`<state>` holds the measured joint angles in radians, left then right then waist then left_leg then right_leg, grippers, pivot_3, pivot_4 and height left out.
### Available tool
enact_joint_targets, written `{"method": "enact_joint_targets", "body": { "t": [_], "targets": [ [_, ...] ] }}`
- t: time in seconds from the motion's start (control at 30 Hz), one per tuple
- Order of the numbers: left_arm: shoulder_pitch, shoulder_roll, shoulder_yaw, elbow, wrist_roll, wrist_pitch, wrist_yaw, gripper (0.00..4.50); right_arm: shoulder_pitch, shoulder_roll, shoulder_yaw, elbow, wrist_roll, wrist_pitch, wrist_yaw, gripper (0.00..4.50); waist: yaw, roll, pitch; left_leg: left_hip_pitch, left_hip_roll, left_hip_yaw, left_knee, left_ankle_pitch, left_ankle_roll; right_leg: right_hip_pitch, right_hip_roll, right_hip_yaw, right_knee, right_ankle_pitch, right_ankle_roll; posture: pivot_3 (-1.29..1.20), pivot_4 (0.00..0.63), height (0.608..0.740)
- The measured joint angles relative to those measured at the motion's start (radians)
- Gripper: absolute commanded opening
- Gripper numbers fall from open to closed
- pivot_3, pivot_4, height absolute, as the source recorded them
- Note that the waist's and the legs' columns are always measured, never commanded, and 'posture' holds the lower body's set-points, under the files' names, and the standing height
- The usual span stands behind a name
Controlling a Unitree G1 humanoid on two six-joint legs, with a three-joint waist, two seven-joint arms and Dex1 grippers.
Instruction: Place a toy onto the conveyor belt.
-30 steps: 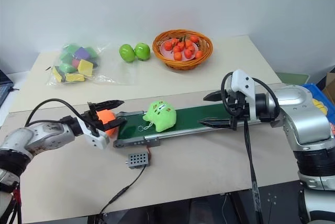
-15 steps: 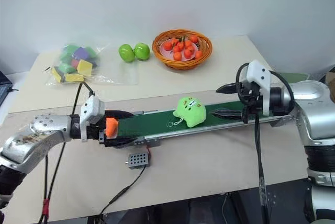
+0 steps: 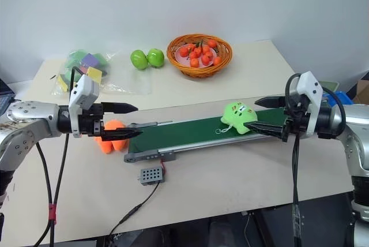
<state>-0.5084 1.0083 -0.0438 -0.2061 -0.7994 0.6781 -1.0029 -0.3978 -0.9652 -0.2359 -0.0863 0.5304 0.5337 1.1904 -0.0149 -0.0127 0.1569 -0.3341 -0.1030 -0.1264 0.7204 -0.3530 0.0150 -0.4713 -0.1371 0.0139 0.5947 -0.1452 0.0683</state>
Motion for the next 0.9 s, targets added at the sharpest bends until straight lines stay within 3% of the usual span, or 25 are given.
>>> {"method": "enact_joint_targets", "body": {
  "t": [0.4, 0.9],
  "targets": [
    [-0.092, -0.098, 0.006, 0.007, 0.071, 0.050, 0.008, 4.45, 0.025, 0.000, -0.015, -0.072, 0.007, 0.003, -0.056, 4.50, 0.003, 0.000, 0.000, -0.001, 0.000, 0.000, 0.001, 0.000, 0.000, 0.000, 0.000, 0.000, 0.000, 0.000, 0.000, 0.00, 0.150, 0.740],
    [-0.131, -0.135, 0.021, 0.061, 0.130, 0.051, -0.016, 4.45, 0.027, 0.001, -0.017, -0.082, 0.033, 0.009, -0.092, 4.50, 0.002, 0.000, 0.000, -0.001, 0.001, 0.001, 0.001, 0.000, 0.000, 0.000, 0.000, 0.000, 0.000, 0.001, 0.000, 0.00, 0.150, 0.740]
  ]
}}
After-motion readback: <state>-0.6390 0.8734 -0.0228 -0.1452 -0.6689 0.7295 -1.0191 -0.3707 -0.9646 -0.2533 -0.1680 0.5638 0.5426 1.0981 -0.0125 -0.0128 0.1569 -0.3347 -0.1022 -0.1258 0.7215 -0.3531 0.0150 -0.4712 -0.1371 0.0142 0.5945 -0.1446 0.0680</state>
